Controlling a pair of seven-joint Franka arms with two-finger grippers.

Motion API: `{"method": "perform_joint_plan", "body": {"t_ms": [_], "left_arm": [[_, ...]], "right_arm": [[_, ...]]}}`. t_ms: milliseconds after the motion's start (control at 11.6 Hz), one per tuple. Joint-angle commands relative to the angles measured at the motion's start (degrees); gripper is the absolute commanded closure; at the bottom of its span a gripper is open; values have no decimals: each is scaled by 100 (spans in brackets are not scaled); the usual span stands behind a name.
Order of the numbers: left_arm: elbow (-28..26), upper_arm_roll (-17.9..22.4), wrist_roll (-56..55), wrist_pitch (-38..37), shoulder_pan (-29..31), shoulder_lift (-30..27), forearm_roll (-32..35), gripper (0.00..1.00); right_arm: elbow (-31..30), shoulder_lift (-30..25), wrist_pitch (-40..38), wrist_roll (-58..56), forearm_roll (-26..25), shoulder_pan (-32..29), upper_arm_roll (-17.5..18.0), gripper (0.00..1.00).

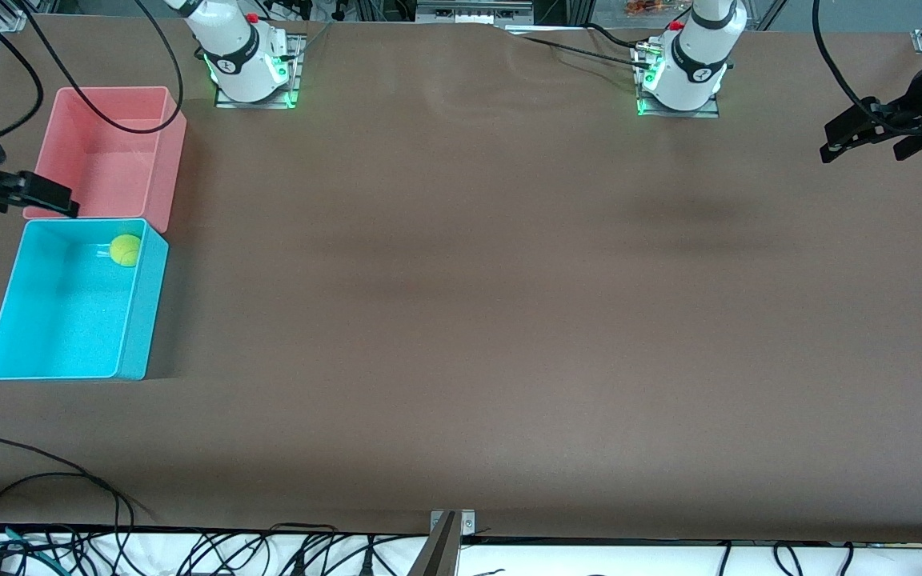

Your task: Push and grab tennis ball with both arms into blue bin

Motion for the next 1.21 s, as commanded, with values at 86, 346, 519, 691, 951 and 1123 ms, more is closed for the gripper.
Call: {"method": "perform_joint_plan", "body": {"t_ms": [86,346,519,691,951,1123], "left_arm": [[201,2,-48,-138,-10,88,2,0],[201,19,-48,-138,-1,88,-7,0],[201,28,-48,-138,-1,88,-7,0],[201,28,-48,-138,-1,88,-7,0],[201,2,-57,-138,-1,88,-7,0],[201,1,-57,-138,-1,88,2,0]], "right_arm": [[367,82,-126,-70,4,-81,3,0],[359,82,-170,-70,4,-90,-14,0],[359,65,-170,-53,48,-99,-58,0],[350,12,-135,-61,48,-55,-76,0],[306,-5,-152,-53,57,453,-584,0],[262,-41,-126,-53,57,472,-594,0]]}}
